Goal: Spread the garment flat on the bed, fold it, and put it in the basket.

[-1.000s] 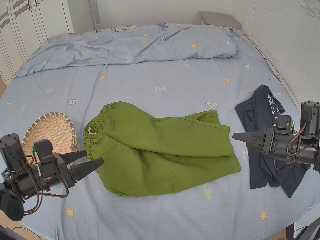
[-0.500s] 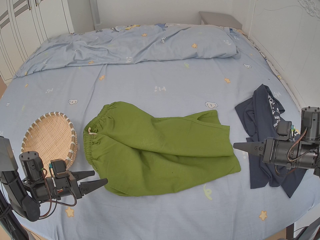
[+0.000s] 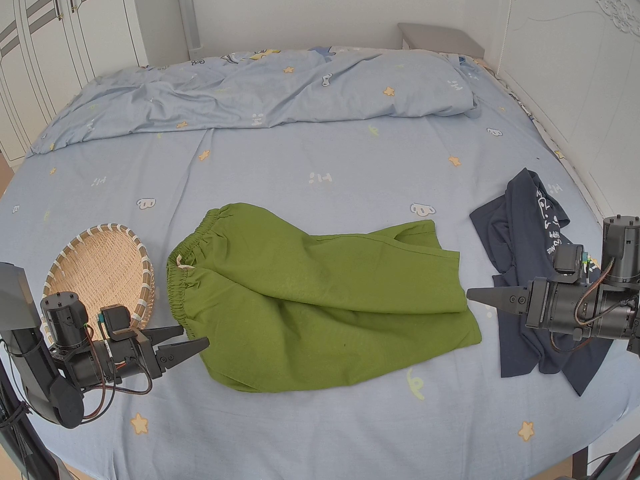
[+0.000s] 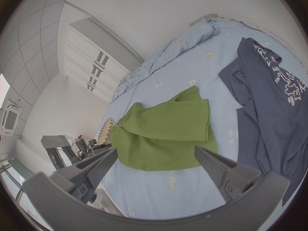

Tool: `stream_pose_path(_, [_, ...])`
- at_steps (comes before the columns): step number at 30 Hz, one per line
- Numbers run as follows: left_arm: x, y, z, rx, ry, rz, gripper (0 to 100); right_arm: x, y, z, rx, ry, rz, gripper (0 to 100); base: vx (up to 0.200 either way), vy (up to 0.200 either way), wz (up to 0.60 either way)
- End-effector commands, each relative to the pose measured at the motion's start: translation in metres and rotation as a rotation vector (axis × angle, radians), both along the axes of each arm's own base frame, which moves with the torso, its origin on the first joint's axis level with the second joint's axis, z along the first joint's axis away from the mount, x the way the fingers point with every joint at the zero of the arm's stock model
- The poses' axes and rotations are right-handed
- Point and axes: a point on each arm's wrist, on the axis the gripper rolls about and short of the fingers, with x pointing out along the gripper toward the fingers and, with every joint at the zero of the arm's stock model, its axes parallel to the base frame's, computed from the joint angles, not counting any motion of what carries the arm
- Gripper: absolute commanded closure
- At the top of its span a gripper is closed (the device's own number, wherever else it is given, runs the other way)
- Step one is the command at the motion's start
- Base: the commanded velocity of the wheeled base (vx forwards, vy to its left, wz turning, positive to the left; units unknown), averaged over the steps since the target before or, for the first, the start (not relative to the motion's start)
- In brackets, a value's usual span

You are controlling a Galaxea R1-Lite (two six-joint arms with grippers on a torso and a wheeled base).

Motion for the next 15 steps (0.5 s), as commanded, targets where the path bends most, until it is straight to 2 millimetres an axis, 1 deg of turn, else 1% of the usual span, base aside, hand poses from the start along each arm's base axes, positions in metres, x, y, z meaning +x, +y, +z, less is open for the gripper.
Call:
stream_pose_path(1, [0.005, 0.005, -0.009, 0.002, 0.024, 0.020, 0, 0.000, 0.000, -0.001, -0.001, 0.003, -0.001, 0, 0.000, 0.000, 0.00])
stream_pose_path(6, [0.014, 0.016, -0.014, 0.002, 0.026, 0.058, 0, 0.001, 0.000, -0.002, -0.002, 0.007, -0.001, 0, 0.000, 0.000, 0.00])
stream_pose_path(8, [0.015, 0.015, -0.013, 0.002, 0.019, 0.055, 0, 0.001, 0.000, -0.002, -0.002, 0.007, -0.001, 0, 0.000, 0.000, 0.00])
stream_pose_path(11, [0.019, 0.010, -0.013, 0.003, -0.001, 0.032, 0, 0.001, 0.001, -0.002, -0.002, 0.007, 0.001, 0, 0.000, 0.000, 0.00])
stream_pose_path(15, [0.022, -0.002, -0.026, 0.004, 0.029, -0.015, 0, 0.001, 0.000, -0.002, -0.003, 0.008, -0.002, 0, 0.000, 0.000, 0.00])
